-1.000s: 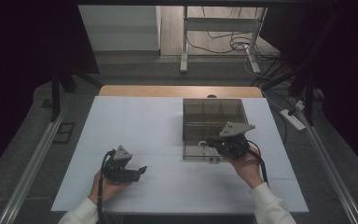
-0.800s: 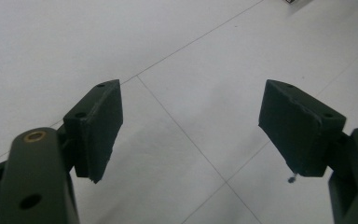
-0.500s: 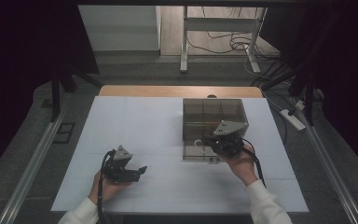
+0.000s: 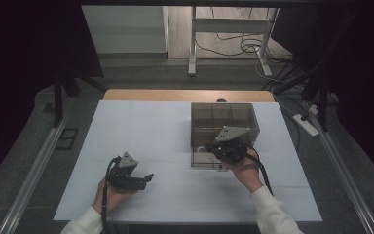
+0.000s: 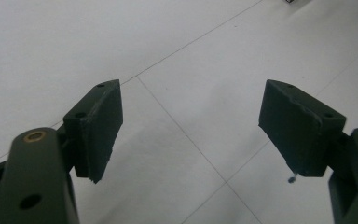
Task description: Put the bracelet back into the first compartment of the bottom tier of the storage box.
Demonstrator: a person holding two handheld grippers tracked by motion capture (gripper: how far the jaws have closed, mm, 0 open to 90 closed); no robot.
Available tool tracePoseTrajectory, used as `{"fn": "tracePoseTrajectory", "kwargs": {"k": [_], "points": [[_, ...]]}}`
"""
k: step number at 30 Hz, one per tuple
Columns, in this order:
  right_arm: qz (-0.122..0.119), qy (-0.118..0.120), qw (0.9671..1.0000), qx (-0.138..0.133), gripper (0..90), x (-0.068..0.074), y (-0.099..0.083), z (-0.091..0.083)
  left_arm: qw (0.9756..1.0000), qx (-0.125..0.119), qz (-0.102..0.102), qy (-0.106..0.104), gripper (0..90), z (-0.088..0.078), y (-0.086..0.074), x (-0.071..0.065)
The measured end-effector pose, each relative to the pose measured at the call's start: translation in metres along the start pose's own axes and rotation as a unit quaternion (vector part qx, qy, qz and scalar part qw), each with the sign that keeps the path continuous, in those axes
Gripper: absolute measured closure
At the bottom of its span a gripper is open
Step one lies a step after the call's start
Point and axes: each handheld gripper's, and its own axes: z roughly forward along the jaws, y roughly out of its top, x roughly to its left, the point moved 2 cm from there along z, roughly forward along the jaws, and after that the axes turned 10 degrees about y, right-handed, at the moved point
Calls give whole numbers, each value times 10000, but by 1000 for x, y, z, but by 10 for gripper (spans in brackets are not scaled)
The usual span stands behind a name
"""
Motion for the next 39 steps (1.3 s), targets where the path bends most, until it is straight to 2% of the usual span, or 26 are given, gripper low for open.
{"fn": "tracePoseTrajectory", "kwargs": {"k": [12, 25, 26, 28, 29, 35, 39], "points": [[-40, 31, 9999, 156, 854, 0, 1, 18, 10000, 9, 20, 2, 226, 0, 0, 0], [-87, -40, 9996, 264, 842, -1, 0, 24, 10000, 12, 47, 21, 224, 0, 0, 0], [-54, -47, 9997, 240, 799, -1, -1, 24, 10000, 11, 43, 22, 224, 0, 0, 0], [0, -148, 9997, 213, 609, -3, -1, 24, 10000, 9, 45, 23, 224, 0, 0, 0], [29, -274, 9993, 254, 548, -3, -2, 24, 10000, 10, 46, 22, 224, 0, 0, 0], [149, -419, 9989, 129, 468, -8, -2, 18, 10000, 12, 47, 25, 223, 0, 0, 0], [244, -355, 9991, 29, 446, -11, -3, 13, 10000, -4, 23, 18, 223, -1, 0, 0]]}}
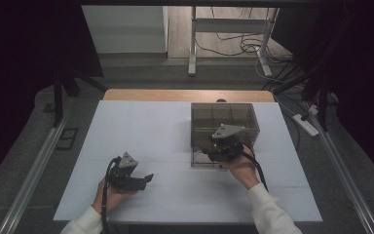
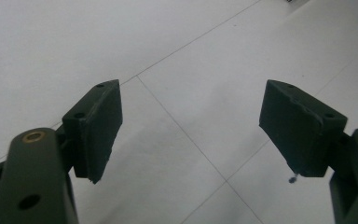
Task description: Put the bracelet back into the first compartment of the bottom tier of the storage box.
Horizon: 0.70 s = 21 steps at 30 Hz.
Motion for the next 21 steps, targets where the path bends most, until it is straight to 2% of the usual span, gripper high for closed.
{"fn": "tracePoseTrajectory", "kwargs": {"k": [4, 6, 13, 18, 21], "points": [[74, 67, 9999, -101, 419, -1, -2, -3, 10000, -20, -14, 1, 223, 0, 0, 1], [85, 184, 9996, -191, 416, -1, -4, -5, 10000, -17, -1, 3, 223, -1, 0, 0], [150, 127, 9991, -373, 380, -2, -16, -12, 10000, -35, -5, 3, 222, -1, 0, 0], [235, 135, 9984, -487, 353, 0, -30, -24, 10000, -34, -12, 13, 223, -1, 0, 0], [235, 57, 9984, -515, 348, 1, -38, -32, 10000, -35, -13, 14, 223, -1, 0, 0]]}}
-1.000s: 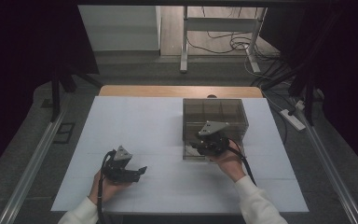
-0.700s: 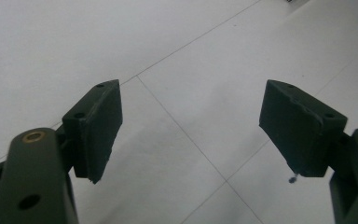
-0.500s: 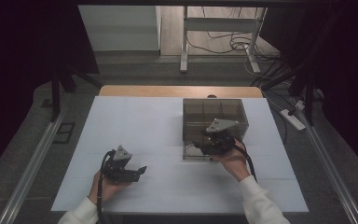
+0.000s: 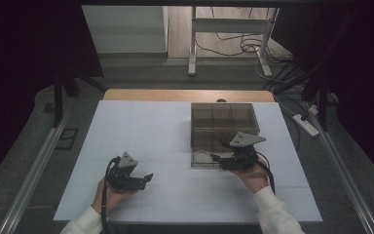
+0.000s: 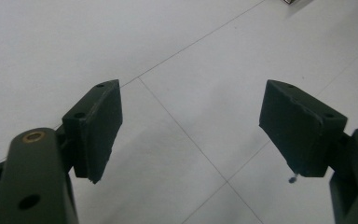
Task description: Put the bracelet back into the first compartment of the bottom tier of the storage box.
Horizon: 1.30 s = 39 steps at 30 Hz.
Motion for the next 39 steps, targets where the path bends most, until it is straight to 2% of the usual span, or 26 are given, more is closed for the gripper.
{"fn": "tracePoseTrajectory", "kwargs": {"k": [6, 9, 21, 39], "points": [[31, -112, 9998, -134, 349, 2, -13, -15, 10000, -3, 0, 4, 223, 0, 0, 0], [28, -171, 9998, -112, 349, 2, -20, -21, 10000, -14, -10, 1, 223, -1, 0, 0], [159, -377, 9991, -148, 346, -6, -31, -36, 10000, -11, 20, -4, 223, 0, 1, 0], [155, -395, 9990, 149, 330, 1, -52, -42, 10000, -1, 34, -1, 222, 0, 1, 0]]}}
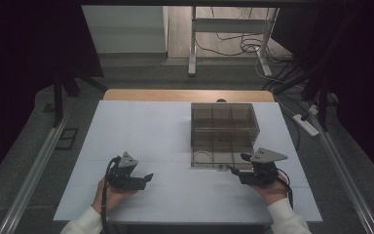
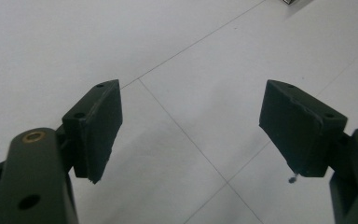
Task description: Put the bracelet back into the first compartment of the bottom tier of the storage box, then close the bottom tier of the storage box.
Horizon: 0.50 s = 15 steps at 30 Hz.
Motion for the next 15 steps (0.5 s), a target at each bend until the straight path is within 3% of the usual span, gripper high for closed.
{"fn": "tracePoseTrajectory", "kwargs": {"k": [15], "points": [[31, 7, 9999, 147, 333, 2, -12, -4, 10000, -2, -15, 29, 222, 0, 1, 1]]}}
